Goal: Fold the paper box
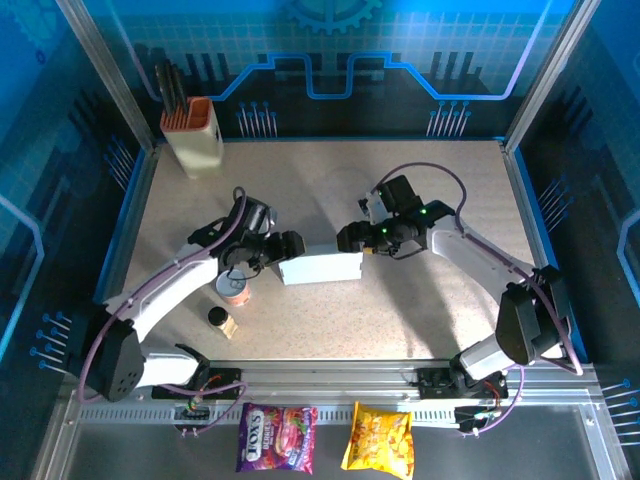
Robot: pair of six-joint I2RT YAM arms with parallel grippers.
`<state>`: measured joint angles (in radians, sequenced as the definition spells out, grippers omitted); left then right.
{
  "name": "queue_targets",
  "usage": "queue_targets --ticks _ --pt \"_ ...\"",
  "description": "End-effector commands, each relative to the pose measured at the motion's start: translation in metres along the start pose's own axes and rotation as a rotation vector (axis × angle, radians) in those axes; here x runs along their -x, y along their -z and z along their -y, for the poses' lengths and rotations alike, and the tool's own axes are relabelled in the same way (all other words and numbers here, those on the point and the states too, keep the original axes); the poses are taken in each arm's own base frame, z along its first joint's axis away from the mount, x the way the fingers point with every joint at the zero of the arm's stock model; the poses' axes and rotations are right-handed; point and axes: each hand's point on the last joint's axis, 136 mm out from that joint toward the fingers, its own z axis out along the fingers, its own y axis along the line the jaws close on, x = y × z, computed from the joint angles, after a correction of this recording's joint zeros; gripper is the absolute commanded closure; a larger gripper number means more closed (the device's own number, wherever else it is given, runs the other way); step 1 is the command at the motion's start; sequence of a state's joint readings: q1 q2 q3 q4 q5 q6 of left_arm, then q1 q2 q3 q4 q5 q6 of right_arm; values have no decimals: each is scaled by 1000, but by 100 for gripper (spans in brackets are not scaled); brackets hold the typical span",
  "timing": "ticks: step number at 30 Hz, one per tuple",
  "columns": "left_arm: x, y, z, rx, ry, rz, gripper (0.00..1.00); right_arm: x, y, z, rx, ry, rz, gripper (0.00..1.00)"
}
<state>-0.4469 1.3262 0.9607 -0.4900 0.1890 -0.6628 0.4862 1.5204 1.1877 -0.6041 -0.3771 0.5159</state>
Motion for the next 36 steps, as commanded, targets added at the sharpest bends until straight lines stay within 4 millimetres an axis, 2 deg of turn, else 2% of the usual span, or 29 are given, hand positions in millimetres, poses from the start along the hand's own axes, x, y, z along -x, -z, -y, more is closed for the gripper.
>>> queue_targets --ticks 1,5,10,14,18,27,32,36 --pt "36 5 45 -109 -110 64 20 38 1 -28 89 96 71 18" --pt "69 -6 52 -50 -207 101 20 69 -10 -18 46 124 92 18" --pt "106 -28 60 -85 -256 118 20 104 -24 -5 0 179 127 18" --pt "115 -43 61 -96 -288 101 21 105 -30 -3 9 193 123 18" --pt "100 -44 65 -161 -264 70 24 89 -31 -5 62 149 118 18" --pt "34 -40 45 -184 -173 -30 23 30 -32 -14 93 108 55 14" --pt "-1 -52 17 -120 -126 -80 23 -2 -49 -3 57 59 4 15" --pt "-21 -70 -15 -30 -95 -114 26 -20 -74 19 -8 8 -41 20"
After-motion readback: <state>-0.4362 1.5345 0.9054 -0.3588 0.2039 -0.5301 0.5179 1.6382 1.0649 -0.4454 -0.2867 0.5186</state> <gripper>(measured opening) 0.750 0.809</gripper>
